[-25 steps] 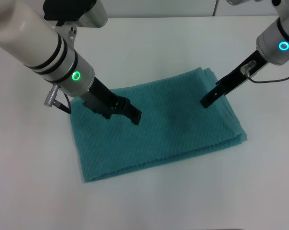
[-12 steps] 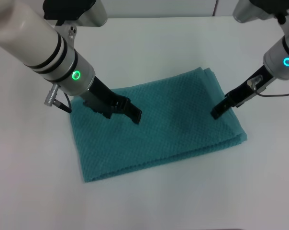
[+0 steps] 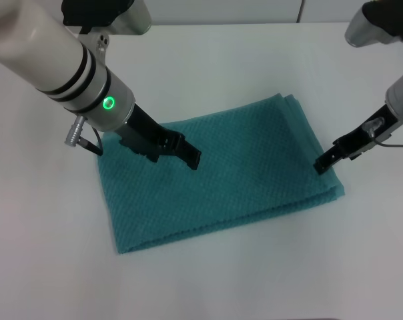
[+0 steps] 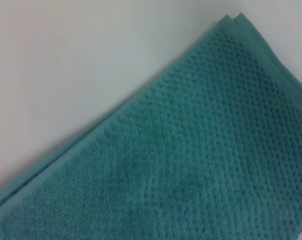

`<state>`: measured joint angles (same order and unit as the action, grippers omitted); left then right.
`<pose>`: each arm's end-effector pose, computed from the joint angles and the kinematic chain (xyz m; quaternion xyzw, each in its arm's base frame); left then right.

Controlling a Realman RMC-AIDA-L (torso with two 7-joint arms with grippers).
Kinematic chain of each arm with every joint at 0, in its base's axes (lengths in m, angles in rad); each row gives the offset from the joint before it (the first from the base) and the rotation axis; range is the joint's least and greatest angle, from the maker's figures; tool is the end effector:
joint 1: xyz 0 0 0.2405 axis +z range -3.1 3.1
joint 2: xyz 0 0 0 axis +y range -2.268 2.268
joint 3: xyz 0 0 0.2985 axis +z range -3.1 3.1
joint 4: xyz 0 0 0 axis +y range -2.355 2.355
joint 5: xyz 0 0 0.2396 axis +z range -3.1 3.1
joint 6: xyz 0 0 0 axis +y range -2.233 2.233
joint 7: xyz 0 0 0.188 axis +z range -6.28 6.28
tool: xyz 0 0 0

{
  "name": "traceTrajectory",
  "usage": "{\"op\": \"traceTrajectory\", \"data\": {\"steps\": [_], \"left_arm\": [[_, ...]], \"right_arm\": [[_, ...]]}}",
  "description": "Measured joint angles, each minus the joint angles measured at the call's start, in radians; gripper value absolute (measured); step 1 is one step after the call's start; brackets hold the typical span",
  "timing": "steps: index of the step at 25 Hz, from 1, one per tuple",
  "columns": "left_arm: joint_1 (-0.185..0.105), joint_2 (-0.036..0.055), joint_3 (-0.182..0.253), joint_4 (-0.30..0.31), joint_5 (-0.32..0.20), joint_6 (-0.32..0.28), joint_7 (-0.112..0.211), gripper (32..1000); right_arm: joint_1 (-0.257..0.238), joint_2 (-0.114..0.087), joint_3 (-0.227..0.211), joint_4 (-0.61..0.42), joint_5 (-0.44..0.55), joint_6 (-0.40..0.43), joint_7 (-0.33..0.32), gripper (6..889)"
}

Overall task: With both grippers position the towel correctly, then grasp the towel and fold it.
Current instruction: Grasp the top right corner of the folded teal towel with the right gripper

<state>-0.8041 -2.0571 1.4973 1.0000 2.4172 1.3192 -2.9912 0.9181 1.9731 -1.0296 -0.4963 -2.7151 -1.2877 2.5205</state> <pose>-0.1868 0.4472 -0.1205 -0.8441 -0.5004 0.1081 0.1593 0.3113 0.4630 -0.0691 -0.8306 0.4970 -0.1949 0.1585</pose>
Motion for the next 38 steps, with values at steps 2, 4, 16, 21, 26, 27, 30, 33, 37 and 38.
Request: {"op": "traceTrajectory", "data": {"steps": [2, 4, 16, 21, 26, 27, 30, 33, 37, 38], "left_arm": [[0.000, 0.0000, 0.000, 0.000, 0.000, -0.003, 0.000, 866], [0.000, 0.0000, 0.000, 0.000, -0.001, -0.005, 0.000, 866], [0.000, 0.0000, 0.001, -0.003, -0.013, -0.017, 0.001, 865], [0.000, 0.0000, 0.001, -0.003, -0.013, -0.019, 0.001, 865], [-0.001, 0.0000, 0.002, -0.003, -0.014, -0.019, 0.001, 865], [-0.001, 0.0000, 0.003, -0.003, -0.014, -0.019, 0.001, 865], [-0.001, 0.0000, 0.003, -0.003, -0.014, -0.019, 0.001, 864], [-0.001, 0.0000, 0.003, -0.003, -0.014, -0.018, 0.001, 864], [0.000, 0.0000, 0.003, -0.003, -0.014, -0.018, 0.001, 864], [0.000, 0.0000, 0.003, -0.003, -0.014, -0.018, 0.002, 864]], "right_arm": [[-0.008, 0.000, 0.002, 0.009, -0.003, 0.021, 0.001, 854], [-0.014, 0.000, 0.003, 0.021, -0.003, 0.045, 0.001, 854], [-0.029, 0.021, 0.007, 0.053, 0.003, 0.146, 0.001, 852], [-0.031, 0.034, 0.011, 0.064, 0.008, 0.169, 0.001, 851], [-0.031, 0.044, 0.011, 0.064, 0.008, 0.174, -0.001, 849], [-0.031, 0.045, 0.011, 0.064, 0.008, 0.174, 0.000, 849], [-0.031, 0.045, 0.011, 0.066, 0.009, 0.176, 0.002, 847], [-0.031, 0.046, 0.011, 0.083, 0.009, 0.188, 0.002, 846], [-0.031, 0.046, 0.011, 0.101, 0.009, 0.203, 0.001, 846], [-0.031, 0.046, 0.011, 0.102, 0.009, 0.203, 0.001, 847]]}}
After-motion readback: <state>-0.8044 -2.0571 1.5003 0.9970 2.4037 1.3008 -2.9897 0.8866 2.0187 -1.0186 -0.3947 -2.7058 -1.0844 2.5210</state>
